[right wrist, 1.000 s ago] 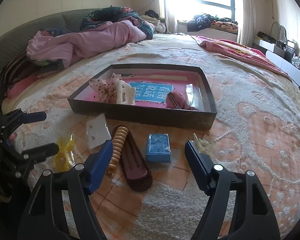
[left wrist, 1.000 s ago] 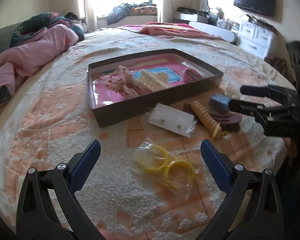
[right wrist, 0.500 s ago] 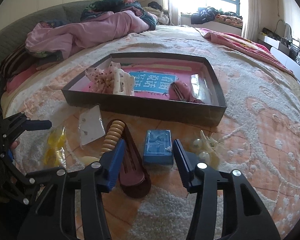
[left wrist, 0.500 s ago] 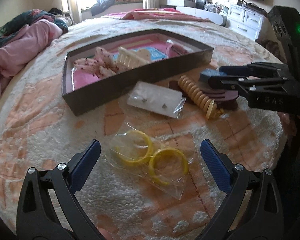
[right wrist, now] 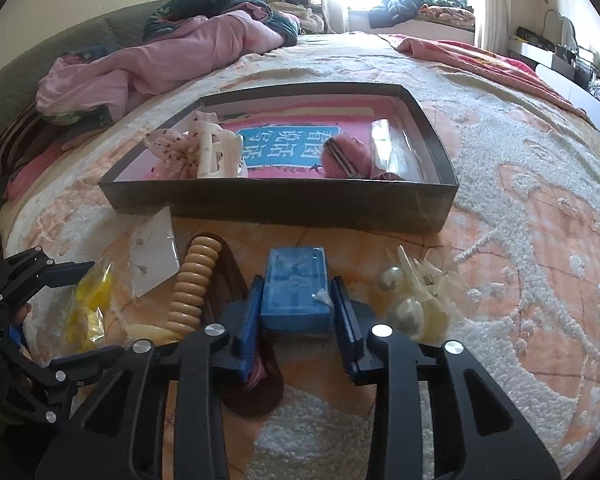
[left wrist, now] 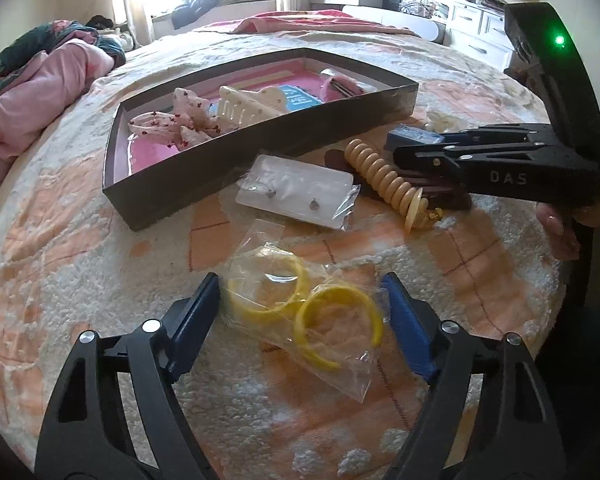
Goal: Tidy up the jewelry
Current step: 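Grasp the blue box with the right tool while the left tool grasps the yellow bangle bag, then lower the bangle bag and blue box into the pink tray and open both tools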
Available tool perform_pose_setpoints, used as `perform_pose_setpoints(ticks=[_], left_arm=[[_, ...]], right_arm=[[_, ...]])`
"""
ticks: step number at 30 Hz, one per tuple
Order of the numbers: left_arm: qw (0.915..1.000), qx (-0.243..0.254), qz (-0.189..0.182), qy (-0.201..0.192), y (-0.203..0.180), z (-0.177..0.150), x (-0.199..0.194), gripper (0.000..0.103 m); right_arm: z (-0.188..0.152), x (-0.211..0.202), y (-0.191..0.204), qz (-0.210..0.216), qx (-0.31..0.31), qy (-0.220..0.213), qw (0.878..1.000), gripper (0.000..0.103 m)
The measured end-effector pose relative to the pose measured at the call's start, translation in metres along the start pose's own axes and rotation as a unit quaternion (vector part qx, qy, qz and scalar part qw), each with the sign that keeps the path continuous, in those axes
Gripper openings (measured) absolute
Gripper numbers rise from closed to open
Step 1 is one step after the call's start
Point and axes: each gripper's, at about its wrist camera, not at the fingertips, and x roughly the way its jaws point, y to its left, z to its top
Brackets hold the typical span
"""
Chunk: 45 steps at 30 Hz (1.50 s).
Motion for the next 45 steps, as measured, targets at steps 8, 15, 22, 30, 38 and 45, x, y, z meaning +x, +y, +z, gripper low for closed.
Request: perform_pose_setpoints(ticks=[8, 15, 22, 30, 38, 45], left_arm=[[0.9999, -0.006, -0.007, -0.008, 0.001, 0.002, -0.005, 0.063], [0.9994, -0.020, -0.015, -0.025, 0.003, 0.007, -0.015, 0.063], [0.9982, -0.037, -0.016, -0.045, 0.010, 0.016, -0.024, 0.063], [0.9965, -0.062, -0.007, -0.056, 0.025, 0.024, -0.028, 0.063], [0.9932, -0.095, 0.003, -0.068, 0.043, 0.033, -0.031, 0.063], [0.9907, -0.110, 0.019, -0.077, 0.052, 0.044, -0.033, 0.063]], right_arm=[[-0.002, -0.006, -0.004, 0.002, 0.007, -0.010, 1.000, 0.031], [-0.002, -0.017, -0.007, 0.005, 0.014, -0.024, 1.000, 0.031], [0.000, -0.027, 0.000, 0.000, 0.002, -0.038, 0.999, 0.031], [0.005, -0.032, 0.006, 0.008, -0.002, -0.047, 0.999, 0.031], [0.013, -0.034, 0.013, 0.017, -0.008, -0.054, 0.998, 0.031], [0.021, -0.034, 0.019, 0.022, -0.015, -0.058, 0.998, 0.031]])
